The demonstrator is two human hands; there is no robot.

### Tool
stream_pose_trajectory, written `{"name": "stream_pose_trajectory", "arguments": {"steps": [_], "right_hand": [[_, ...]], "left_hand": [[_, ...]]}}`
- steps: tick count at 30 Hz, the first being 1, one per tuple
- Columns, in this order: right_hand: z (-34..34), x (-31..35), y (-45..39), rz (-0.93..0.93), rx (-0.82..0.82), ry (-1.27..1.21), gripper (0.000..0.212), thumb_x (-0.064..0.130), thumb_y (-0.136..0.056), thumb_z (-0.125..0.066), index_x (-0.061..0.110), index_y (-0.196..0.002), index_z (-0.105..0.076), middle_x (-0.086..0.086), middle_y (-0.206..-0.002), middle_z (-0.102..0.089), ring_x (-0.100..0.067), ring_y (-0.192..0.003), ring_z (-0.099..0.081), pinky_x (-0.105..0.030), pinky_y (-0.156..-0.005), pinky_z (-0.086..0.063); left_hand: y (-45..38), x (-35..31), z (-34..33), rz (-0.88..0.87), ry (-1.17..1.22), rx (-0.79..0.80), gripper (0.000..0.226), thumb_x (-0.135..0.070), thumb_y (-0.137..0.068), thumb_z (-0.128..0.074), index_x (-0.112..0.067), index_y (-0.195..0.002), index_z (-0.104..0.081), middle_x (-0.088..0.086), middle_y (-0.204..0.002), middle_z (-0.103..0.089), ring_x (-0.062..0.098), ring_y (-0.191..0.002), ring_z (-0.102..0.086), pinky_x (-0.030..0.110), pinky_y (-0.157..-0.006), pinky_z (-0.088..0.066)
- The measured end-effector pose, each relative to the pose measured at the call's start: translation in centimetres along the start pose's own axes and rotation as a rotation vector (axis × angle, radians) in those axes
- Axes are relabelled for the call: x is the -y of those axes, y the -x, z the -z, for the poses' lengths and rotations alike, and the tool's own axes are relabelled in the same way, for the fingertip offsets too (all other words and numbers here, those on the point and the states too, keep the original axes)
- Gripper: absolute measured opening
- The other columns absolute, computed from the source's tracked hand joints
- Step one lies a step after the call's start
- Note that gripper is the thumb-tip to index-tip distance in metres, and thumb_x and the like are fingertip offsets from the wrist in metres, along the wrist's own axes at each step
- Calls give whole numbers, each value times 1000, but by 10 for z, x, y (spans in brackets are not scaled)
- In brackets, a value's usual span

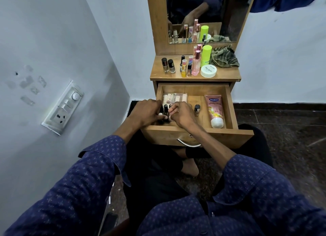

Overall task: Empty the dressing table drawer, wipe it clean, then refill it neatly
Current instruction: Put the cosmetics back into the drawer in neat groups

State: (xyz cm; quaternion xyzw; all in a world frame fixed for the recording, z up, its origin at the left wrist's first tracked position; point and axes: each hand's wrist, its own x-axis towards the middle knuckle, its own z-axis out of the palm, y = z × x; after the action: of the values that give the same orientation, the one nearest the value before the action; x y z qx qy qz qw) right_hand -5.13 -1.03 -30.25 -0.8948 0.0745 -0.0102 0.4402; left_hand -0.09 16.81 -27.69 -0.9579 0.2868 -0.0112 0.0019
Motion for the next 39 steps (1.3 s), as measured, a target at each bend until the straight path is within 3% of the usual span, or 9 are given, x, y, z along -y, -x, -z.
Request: {"name": "stream_pose_trajectory", "arguments": {"steps": [3,7,11,13,16,21,28,39], "right_hand": [[-2,-3,-2,-29,6,-25,23,-5,-79,-78,18,-78,-73,2,-75,-74,-12,-82,-71,-39,-90,-60],[-3,-8,-6,-103,15,8,26,-3,-74,-80,21,-70,-71,4,-76,-74,-20,-98,-71,-41,-96,-58],[-4,-8,-13,-255,198,145,15,-3,-85,-72,8,-92,-79,-7,-100,-77,-23,-99,-73,-37,-95,-60],[-5,-7,-17,-278,240,189,16,-4,-88,-69,6,-98,-77,-8,-102,-74,-23,-98,-71,-37,-95,-60],[-8,-8,-21,-297,265,218,13,-4,-87,-68,6,-93,-74,-7,-97,-72,-21,-90,-68,-32,-88,-60],[-15,-11,-25,-314,319,163,12,4,-87,-72,8,-96,-79,-4,-100,-78,-19,-97,-72,-38,-97,-59],[-20,-12,-28,-309,339,165,13,8,-86,-72,10,-97,-79,-3,-100,-78,-19,-97,-72,-39,-98,-59],[-16,-12,-30,-259,388,149,15,3,-91,-70,3,-101,-80,-7,-105,-79,-21,-103,-72,-39,-97,-57]], "left_hand": [[4,2,6,-11,94,51,51,-68,-80,-77,-26,-90,-51,-5,-90,-66,23,-81,-61,39,-67,-46],[3,2,12,13,121,54,38,-51,-77,-86,-28,-89,-58,-5,-93,-69,23,-84,-64,35,-65,-42],[0,-2,13,51,86,56,32,-47,-77,-85,-28,-89,-62,-2,-94,-70,24,-84,-65,34,-68,-45],[-1,-4,14,48,58,44,31,-46,-78,-83,-27,-93,-64,1,-95,-70,26,-84,-66,33,-68,-43],[0,-5,14,59,22,25,32,-49,-79,-81,-28,-97,-64,2,-95,-71,28,-84,-66,33,-67,-42],[0,-7,14,86,-16,22,24,-45,-81,-77,-29,-96,-69,5,-96,-71,31,-86,-67,34,-70,-44],[-1,-11,13,99,-24,9,25,-42,-83,-74,-24,-100,-67,8,-98,-71,33,-85,-67,39,-76,-54],[-2,-12,12,89,-30,-8,25,-40,-85,-74,-24,-100,-63,9,-98,-70,34,-86,-66,39,-73,-50]]}}
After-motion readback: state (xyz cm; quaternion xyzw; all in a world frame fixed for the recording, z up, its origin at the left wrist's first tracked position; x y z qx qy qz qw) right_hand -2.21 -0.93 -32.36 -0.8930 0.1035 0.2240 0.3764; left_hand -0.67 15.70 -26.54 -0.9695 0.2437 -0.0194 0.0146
